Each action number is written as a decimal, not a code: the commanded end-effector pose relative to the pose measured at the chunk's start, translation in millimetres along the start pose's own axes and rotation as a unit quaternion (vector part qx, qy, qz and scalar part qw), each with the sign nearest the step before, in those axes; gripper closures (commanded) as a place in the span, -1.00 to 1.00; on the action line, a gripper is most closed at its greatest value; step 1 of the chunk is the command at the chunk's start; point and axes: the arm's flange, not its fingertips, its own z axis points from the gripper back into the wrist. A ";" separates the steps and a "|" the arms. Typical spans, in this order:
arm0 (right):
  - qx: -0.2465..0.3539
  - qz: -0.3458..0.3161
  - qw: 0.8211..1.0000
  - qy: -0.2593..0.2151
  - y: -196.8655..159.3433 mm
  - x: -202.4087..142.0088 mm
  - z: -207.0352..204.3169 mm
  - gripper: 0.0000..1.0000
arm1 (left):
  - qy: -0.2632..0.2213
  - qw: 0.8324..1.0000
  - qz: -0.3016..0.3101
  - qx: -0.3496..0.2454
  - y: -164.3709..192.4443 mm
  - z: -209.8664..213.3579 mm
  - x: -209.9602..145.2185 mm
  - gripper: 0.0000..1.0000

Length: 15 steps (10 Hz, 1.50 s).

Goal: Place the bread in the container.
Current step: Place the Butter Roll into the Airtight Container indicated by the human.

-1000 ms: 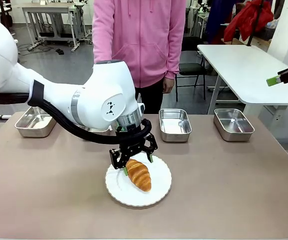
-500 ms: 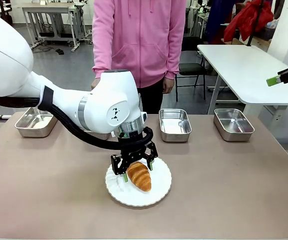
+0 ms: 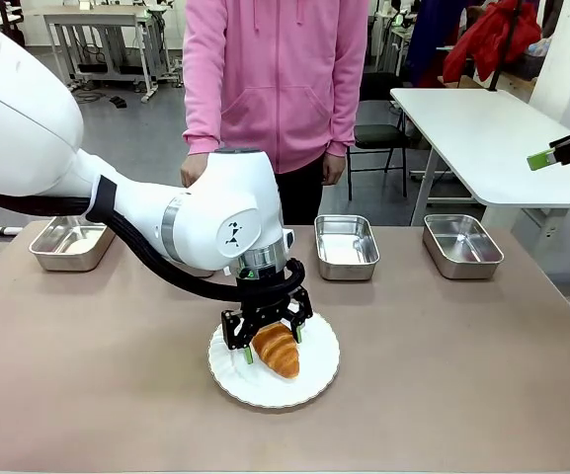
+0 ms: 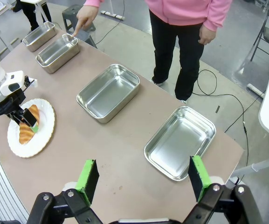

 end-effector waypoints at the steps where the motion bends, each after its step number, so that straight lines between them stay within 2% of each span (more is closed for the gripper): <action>1: 0.005 0.005 1.000 -0.011 -1.1 1.0 0.2 -1.00 | -0.022 1.000 0.009 0.011 -6.8 -0.4 3.3 -0.83; 5: 0.005 0.005 1.000 -0.011 -1.1 1.0 0.2 -1.00 | -0.030 0.999 0.008 0.009 -8.5 1.8 5.4 -0.05; 6: 0.005 0.005 1.000 -0.011 -1.1 1.0 0.2 -1.00 | -0.012 1.000 0.005 0.022 -10.8 1.9 7.3 -0.05; 7: 0.005 0.005 1.000 -0.011 -1.1 1.0 0.2 -1.00 | -0.013 1.000 0.000 0.002 -2.5 3.8 3.8 -0.05; 12: 0.005 0.005 1.000 -0.011 -1.1 1.0 0.2 -1.00 | -0.012 1.000 -0.001 0.002 -4.6 5.5 3.8 -0.05; 14: 0.005 0.005 1.000 -0.011 -1.1 1.0 0.2 -1.00 | -0.046 0.997 -0.021 -0.057 10.0 64.0 17.2 -0.05; 15: 0.005 0.005 1.000 -0.011 -1.1 1.0 0.2 -1.00 | -0.063 0.996 -0.038 -0.055 18.9 91.0 26.1 -0.05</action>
